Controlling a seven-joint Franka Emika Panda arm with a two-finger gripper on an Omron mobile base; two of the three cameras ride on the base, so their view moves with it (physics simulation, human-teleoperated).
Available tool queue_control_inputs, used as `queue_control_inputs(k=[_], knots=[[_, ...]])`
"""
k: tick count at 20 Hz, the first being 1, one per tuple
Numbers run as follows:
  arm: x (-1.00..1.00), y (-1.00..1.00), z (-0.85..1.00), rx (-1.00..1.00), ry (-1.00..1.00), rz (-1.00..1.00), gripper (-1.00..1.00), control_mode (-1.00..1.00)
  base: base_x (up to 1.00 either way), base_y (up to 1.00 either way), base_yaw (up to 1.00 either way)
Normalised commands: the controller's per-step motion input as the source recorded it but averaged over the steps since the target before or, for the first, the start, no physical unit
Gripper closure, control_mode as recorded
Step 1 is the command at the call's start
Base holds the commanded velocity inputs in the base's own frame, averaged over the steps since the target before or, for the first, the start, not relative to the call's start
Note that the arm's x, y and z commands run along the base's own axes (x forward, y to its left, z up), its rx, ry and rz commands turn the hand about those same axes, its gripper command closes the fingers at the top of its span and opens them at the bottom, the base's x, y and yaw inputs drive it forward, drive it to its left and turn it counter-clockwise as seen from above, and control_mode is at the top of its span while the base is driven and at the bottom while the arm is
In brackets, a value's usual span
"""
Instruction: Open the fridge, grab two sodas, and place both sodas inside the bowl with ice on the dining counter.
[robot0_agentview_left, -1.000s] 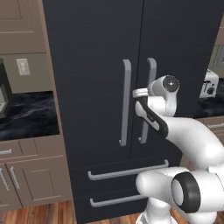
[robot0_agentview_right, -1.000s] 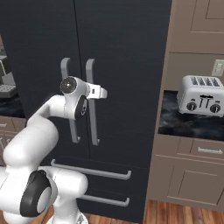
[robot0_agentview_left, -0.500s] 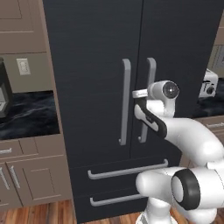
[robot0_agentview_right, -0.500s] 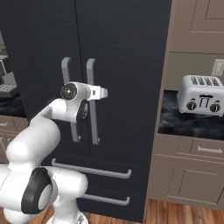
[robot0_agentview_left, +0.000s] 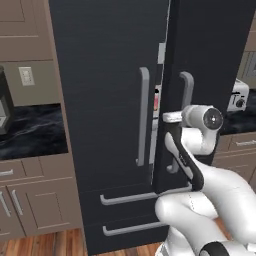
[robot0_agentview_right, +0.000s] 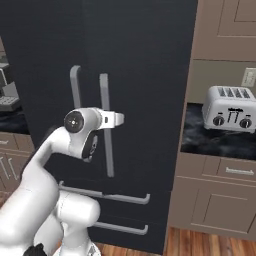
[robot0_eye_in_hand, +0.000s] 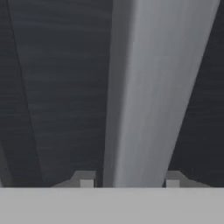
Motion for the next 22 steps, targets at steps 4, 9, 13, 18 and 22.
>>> queue_control_inputs(k=[4,9,13,18,22], knots=[[-1.0,-0.2,0.22,0.09,0.0,-0.05,1.0,-1.0,0.0,0.0,0.0],[-0.96,-0.39,0.38,0.16,0.1,-0.12,1.0,-1.0,0.0,0.0,0.0],[-0.87,-0.4,0.4,0.14,0.16,-0.11,1.0,-1.0,0.0,0.0,0.0],[-0.65,0.16,-0.04,-0.06,0.09,-0.01,-1.0,-1.0,0.0,0.0,0.0],[-0.87,0.28,0.06,-0.21,-0.15,0.04,-1.0,-1.0,0.0,0.0,0.0]])
